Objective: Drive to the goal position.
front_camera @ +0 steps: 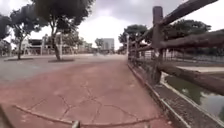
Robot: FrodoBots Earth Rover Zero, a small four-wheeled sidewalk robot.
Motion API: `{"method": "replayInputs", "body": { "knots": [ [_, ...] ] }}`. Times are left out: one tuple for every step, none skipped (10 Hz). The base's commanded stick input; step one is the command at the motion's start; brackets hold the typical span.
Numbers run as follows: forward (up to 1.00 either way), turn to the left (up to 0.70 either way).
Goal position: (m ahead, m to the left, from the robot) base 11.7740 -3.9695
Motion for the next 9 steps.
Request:
{"method": "replayInputs", "body": {
  "knots": [
    [0.70, 0.00],
    [0.70, 0.01],
    [0.70, 0.03],
    [0.70, 0.16],
    [0.70, 0.35],
    [0.70, 0.35],
    [0.70, 0.35],
    [0.70, 0.35],
    [0.70, 0.32]
  ]
}}
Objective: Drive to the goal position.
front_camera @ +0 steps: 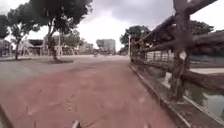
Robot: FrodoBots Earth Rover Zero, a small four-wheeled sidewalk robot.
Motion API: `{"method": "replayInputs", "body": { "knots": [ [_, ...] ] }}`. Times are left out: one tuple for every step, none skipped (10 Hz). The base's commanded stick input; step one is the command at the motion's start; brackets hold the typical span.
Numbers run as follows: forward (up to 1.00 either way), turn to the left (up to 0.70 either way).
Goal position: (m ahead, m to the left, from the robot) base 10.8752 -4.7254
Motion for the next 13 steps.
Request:
{"method": "replayInputs", "body": {
  "knots": [
    [0.70, 0.12],
    [0.70, 0.00],
    [0.70, 0.00],
    [0.70, 0.00],
    [0.70, 0.00],
    [0.70, 0.01],
    [0.70, 0.01],
    [0.70, 0.00],
    [0.70, 0.00],
    [0.70, 0.00],
    [0.70, 0.00],
    [0.70, 0.00],
    [0.70, 0.00]
  ]
}}
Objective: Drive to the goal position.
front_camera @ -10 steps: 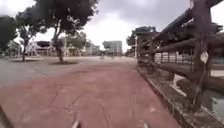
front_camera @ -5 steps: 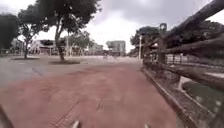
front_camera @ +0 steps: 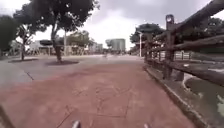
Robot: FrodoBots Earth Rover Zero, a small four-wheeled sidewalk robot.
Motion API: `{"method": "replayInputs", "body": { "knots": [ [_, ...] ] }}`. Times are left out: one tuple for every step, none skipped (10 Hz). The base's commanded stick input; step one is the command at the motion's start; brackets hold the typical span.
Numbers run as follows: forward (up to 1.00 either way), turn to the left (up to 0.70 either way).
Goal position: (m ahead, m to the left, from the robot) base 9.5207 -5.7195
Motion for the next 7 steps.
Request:
{"method": "replayInputs", "body": {
  "knots": [
    [0.70, 0.00],
    [0.70, 0.00],
    [0.70, 0.00],
    [0.70, 0.00],
    [0.70, 0.00],
    [0.70, 0.00],
    [0.70, 0.00]
  ]
}}
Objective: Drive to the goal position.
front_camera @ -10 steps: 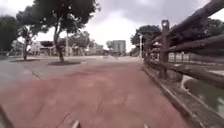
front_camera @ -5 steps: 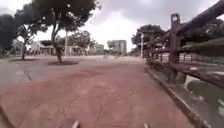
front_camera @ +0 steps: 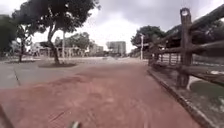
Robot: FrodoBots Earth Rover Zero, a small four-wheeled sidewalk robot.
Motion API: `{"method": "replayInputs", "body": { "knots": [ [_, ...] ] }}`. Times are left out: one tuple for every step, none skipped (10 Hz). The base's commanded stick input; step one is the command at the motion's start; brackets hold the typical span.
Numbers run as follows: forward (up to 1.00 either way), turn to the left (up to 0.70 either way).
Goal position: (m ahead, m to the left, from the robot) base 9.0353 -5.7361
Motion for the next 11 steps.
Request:
{"method": "replayInputs", "body": {
  "knots": [
    [0.70, 0.00],
    [0.70, 0.00],
    [0.70, 0.00],
    [0.70, 0.00],
    [0.70, 0.00],
    [0.70, 0.00],
    [0.70, 0.00],
    [0.70, 0.00],
    [0.70, 0.00],
    [0.70, 0.00],
    [0.70, 0.00]
  ]
}}
